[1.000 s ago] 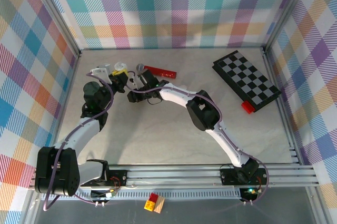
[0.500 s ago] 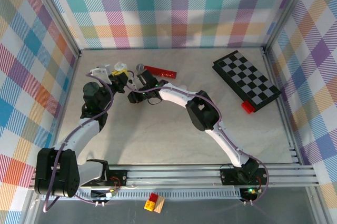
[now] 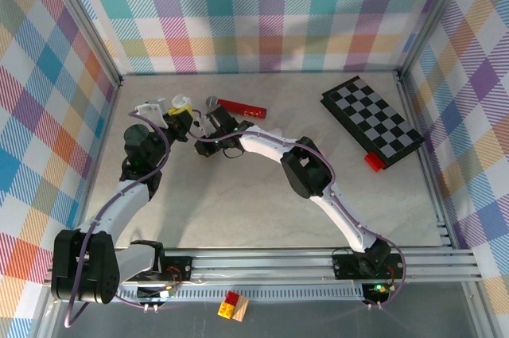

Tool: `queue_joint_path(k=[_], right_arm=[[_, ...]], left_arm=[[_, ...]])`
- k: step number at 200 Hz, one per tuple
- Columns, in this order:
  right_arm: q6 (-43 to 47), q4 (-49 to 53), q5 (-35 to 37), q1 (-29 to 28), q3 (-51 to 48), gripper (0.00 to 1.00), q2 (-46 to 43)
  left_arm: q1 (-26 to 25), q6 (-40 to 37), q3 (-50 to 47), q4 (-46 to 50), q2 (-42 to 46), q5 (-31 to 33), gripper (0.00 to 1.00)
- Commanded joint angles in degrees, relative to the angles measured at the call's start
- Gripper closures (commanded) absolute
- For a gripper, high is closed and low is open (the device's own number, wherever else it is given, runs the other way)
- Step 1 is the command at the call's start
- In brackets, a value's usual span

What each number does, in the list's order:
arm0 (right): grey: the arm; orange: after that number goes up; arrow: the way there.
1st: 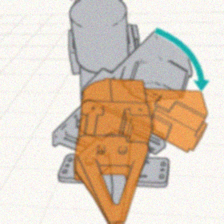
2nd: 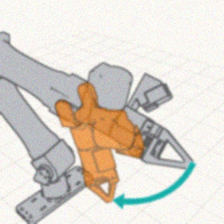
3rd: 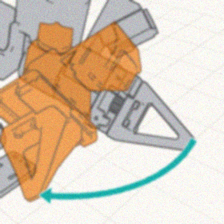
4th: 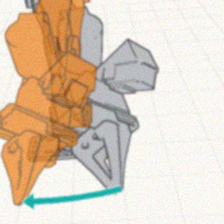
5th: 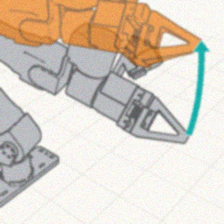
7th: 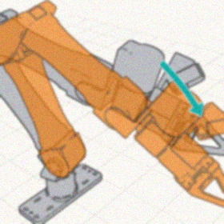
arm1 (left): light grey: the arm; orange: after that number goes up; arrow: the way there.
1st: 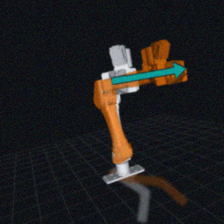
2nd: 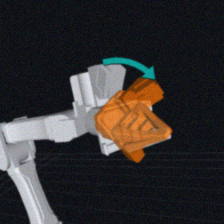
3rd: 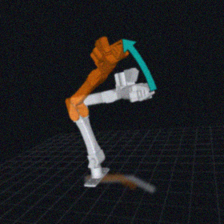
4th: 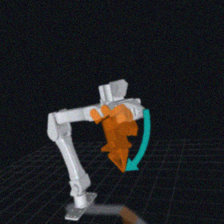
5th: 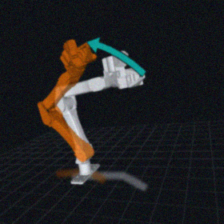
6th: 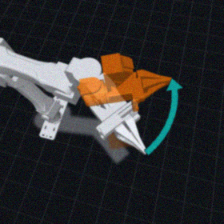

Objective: Insert the wireless bluetooth earbuds into the charging case

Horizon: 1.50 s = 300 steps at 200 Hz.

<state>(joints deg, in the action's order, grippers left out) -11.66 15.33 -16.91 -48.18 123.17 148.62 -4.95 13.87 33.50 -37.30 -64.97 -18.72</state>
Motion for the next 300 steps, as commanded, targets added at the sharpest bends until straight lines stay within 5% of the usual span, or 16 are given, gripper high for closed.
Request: queue_joint_path(k=[1,99,192,268,300], right_arm=[[-0.1,2.2,1.0,-0.8,-4.4,0.89,-3.2],[-6.2,-18.5,0.1,2.1,-40.1,0.9,-26.2],[-12.6,-21.3,13.0,4.1,-80.4,0.9,-56.4],[-19.1,-14.7,18.6,3.9,-91.8,0.88,-67.6],[-20.4,-9.2,19.0,3.8,-91.6,0.75,-71.0]], left_arm=[[0.6,-1.2,-0.4,0.7,1.9,1.0,0.87],[-0.5,-2.4,-1.4,2.9,6.8,0.3,0.87],[-13.9,-5.5,-3.3,1.3,5.8,-0.8,0.87],[-21.7,-6.5,-4.5,3.4,5.0,0.1,0.87],[-21.9,-7.1,-4.0,4.3,4.4,-1.1,0.87]])
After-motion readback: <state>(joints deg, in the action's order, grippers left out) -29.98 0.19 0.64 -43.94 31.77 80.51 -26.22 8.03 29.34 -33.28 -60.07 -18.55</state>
